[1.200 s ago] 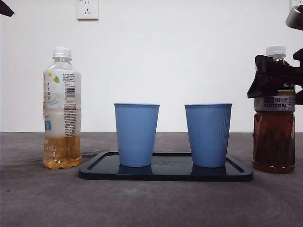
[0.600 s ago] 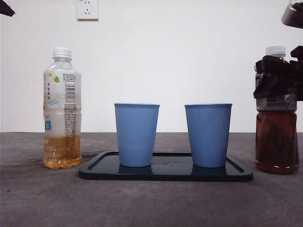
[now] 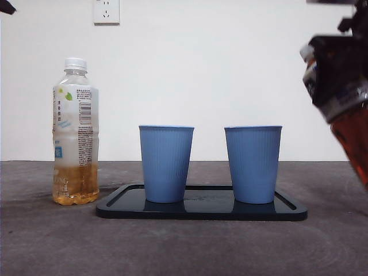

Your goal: Pour the drink into the cup

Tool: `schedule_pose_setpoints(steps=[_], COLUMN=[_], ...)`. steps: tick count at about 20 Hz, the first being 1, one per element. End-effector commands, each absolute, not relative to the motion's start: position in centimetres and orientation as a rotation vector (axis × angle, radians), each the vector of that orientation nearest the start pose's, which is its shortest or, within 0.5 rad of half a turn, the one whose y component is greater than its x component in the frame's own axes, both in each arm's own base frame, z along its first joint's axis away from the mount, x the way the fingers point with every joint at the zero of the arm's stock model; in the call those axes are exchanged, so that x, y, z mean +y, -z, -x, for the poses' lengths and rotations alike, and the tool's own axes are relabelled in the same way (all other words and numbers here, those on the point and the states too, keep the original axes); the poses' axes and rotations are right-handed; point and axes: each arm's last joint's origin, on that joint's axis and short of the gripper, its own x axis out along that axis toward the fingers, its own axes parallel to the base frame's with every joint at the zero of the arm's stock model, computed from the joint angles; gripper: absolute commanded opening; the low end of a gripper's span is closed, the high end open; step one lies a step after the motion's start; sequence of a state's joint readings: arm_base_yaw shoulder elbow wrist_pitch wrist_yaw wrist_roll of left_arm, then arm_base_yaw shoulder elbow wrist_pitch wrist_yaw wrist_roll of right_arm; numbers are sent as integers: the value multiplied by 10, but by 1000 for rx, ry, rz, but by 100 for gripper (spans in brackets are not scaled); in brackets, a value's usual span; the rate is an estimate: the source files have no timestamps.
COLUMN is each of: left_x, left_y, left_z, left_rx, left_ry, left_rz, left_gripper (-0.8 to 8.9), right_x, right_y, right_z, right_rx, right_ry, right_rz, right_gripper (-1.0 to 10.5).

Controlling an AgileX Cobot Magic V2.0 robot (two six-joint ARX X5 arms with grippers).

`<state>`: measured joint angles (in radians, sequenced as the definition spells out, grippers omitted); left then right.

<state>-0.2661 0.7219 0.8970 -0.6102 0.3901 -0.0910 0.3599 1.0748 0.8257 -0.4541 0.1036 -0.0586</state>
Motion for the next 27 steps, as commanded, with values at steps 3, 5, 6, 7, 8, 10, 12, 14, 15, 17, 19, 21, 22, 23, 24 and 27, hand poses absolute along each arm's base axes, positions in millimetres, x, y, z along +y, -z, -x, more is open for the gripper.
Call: schedule_pose_setpoints(steps=[3,5,6,7,8,10,12,14,15,17,19,21,22,23,24,27], left_x=[-45,-45,-45,-45,-45,-46,-46,-47,-47,-47,-47,-47,-47,-47,-47,-47], left_y=[-350,-349,-348,-347,-346,-343,-341,-340,-340,-340,-340,-340,-340,-340,-340,-340], left_z=[-120,-119,-120,-121,-122,-125,-126,-128,-129,-130,-130,-130,-130,-130,-130,-130], left_rx=[406,414,425,438,454,482,498,505,508,511,511,511,511,511,511,511], left_ry=[637,636,635,634,633,630,629,628,628,628,627,627,627,628,628,628], left_rz=[97,98,98,99,100,101,102,103,103,103,104,104,104,104,104,104], left_gripper=[436,436,436,436,436,436,436,436,436,436,436,436,436,436,436,436], right_x=[81,87,91,95,99,109,115,121,124,133,140,145,148,150,152,155], right_y=[-303,-309,-312,-314,-316,-318,-317,-316,-315,-311,-306,-301,-300,-299,-297,-294], right_z=[-201,-198,-196,-196,-196,-198,-200,-202,-203,-204,-205,-206,-206,-207,-207,-209], right_rx=[654,668,679,689,695,695,697,702,702,706,713,719,721,720,720,725], right_ry=[-256,-255,-250,-243,-233,-209,-192,-159,-137,-117,-117,-123,-124,-132,-137,-109], right_rz=[419,522,580,639,695,796,869,960,1008,1135,1224,1301,1332,1355,1378,1469], right_gripper=[221,221,221,221,221,221,221,221,221,221,221,221,221,221,221,221])
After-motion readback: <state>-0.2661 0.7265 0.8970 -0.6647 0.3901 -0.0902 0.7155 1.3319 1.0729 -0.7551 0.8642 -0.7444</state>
